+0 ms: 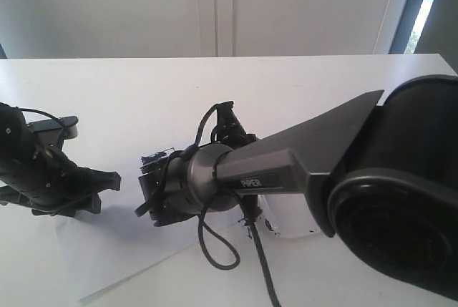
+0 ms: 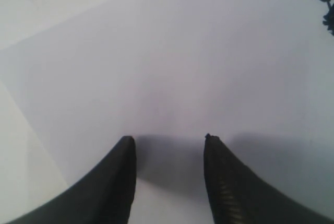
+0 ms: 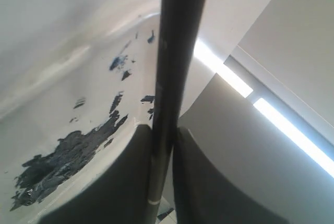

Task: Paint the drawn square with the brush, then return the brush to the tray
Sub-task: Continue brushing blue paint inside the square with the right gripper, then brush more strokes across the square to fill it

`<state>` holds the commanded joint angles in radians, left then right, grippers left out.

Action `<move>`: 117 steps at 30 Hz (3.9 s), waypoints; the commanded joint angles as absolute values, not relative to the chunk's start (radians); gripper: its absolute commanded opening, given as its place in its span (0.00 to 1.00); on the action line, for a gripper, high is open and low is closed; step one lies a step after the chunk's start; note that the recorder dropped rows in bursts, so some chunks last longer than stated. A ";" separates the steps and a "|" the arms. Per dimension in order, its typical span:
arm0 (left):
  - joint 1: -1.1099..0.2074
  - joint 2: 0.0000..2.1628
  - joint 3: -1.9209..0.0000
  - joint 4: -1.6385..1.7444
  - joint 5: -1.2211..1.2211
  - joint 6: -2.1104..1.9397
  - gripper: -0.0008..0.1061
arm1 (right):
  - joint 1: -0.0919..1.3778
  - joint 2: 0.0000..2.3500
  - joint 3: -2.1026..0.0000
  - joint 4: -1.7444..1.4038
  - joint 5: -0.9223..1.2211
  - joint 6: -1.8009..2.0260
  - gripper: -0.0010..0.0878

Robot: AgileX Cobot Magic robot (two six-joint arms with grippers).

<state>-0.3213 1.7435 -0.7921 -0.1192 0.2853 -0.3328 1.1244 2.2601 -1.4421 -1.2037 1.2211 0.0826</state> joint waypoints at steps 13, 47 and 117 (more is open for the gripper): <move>-0.321 1.744 -0.792 -0.119 0.293 -0.333 0.46 | 1.062 2.260 -1.442 -1.218 1.221 0.083 0.01; -0.321 1.744 -0.792 -0.101 0.304 -0.333 0.46 | 1.066 2.260 -1.441 -1.121 1.221 0.085 0.01; -0.321 1.744 -0.792 -0.095 0.310 -0.333 0.46 | 1.060 2.223 -1.336 -1.099 1.221 0.135 0.01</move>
<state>-0.3213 1.7435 -0.7921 -0.0951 0.3104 -0.3328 1.0595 2.2232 -1.3359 -1.0991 1.2211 0.1351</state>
